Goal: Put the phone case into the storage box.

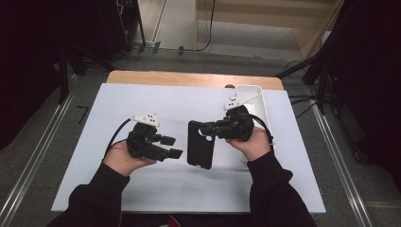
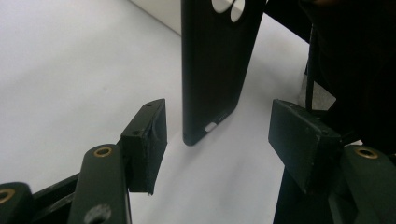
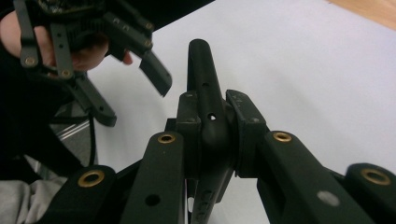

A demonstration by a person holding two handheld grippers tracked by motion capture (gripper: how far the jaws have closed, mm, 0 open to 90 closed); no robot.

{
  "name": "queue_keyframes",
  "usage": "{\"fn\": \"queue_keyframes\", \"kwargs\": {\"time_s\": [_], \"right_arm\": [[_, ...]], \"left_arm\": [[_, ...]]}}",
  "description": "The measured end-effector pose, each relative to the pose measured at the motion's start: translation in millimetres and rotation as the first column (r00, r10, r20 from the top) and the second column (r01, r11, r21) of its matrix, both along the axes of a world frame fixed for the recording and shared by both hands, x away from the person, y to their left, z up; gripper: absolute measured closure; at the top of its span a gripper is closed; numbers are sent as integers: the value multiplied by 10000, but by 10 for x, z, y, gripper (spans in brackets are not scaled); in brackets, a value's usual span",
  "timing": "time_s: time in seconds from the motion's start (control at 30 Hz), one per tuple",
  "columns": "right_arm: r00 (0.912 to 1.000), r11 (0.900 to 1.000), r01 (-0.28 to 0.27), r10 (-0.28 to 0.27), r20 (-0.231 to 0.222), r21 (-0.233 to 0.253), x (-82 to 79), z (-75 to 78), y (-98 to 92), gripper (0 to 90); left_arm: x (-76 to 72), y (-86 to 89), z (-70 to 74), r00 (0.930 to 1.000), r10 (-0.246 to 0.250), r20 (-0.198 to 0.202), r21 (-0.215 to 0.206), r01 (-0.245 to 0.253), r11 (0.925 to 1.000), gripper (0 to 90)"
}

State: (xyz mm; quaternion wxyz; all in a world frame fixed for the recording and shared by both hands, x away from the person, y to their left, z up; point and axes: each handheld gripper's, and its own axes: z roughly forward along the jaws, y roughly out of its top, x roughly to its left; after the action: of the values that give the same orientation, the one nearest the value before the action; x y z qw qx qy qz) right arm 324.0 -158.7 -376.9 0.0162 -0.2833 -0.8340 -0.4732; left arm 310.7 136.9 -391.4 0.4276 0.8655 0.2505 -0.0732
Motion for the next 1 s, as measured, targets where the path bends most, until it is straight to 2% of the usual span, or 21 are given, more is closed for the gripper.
{"fn": "queue_keyframes", "kwargs": {"time_s": [0.13, 0.3, 0.43, 0.6, 0.77, 1.0], "right_arm": [[9993, 9994, -353, 353, -115, 61, 10, -7, 15, 743], [9970, 9972, -716, 722, -292, 217, 19, -8, 21, 743], [9944, 9946, -1017, 1022, -256, 212, 30, -6, 41, 743], [9880, 9880, -1544, 1544, 34, -29, 44, 6, 105, 743], [9816, 9816, -1910, 1910, -36, 59, 78, -3, 130, 743], [9677, 9677, -2519, 2519, -14, 136, 107, -14, 136, 743]], "left_arm": [[24, 13, 82, 9996, -177, 235, -175, 181, 9997, 365], [67, 15, 122, 9988, -410, 260, -257, 416, 9988, 364], [96, 10, 116, 9979, -565, 306, -97, 568, 9983, 363], [134, 17, 127, 9975, -623, 330, -63, 626, 9980, 363], [183, 6, 154, 9961, -829, 305, -85, 832, 9965, 363], [243, -43, 187, 9940, -1050, 301, -132, 1054, 9943, 366]]}}
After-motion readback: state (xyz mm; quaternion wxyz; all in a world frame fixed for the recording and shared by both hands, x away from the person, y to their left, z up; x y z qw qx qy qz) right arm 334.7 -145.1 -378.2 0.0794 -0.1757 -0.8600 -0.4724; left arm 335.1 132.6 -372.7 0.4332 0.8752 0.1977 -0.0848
